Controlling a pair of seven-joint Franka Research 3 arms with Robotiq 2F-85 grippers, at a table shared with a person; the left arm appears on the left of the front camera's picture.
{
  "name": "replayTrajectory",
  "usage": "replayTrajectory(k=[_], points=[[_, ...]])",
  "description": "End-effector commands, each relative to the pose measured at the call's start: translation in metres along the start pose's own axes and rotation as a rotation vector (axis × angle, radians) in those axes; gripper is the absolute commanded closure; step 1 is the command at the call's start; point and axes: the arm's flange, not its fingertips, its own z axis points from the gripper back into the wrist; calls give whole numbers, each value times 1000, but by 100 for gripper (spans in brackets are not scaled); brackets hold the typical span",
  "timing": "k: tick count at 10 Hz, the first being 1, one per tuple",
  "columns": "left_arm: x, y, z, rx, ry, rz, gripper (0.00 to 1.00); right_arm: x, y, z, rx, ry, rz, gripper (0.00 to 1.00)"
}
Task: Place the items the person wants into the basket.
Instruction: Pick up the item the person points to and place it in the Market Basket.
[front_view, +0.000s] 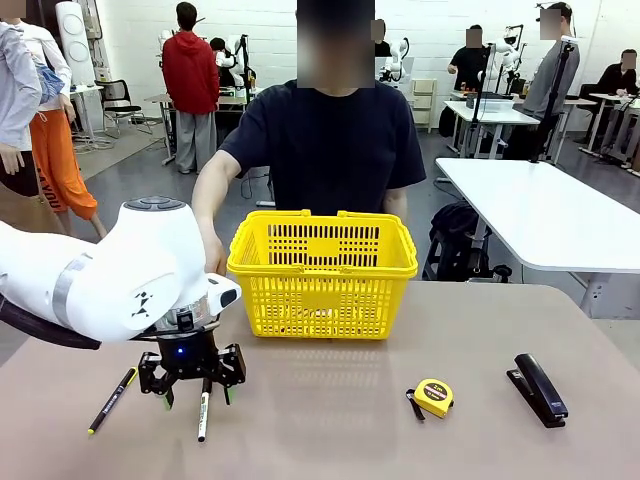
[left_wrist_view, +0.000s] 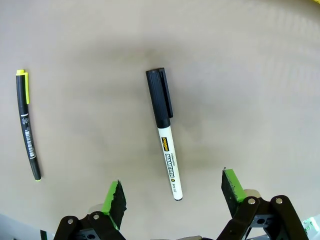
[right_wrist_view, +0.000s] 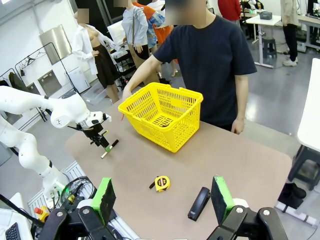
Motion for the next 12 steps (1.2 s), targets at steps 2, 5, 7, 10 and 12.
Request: replayTrajectory(k=[2,5,7,10,12], points=[[13,-10,-14,35,-19,46,0,1,0,-2,21,-12,9,0],[21,-10,-22,39,-9,62,0,1,0,-2,21,-12,9,0],[23,-9,-26,34,0,67,0,1,0,-2,21,-12,9,0],[25,-10,-31,28,6,65,0,1,0,-2,21,-12,9,0],[25,-9,-28,25,-2,41,56,1,0,-2,21,-12,9,0]])
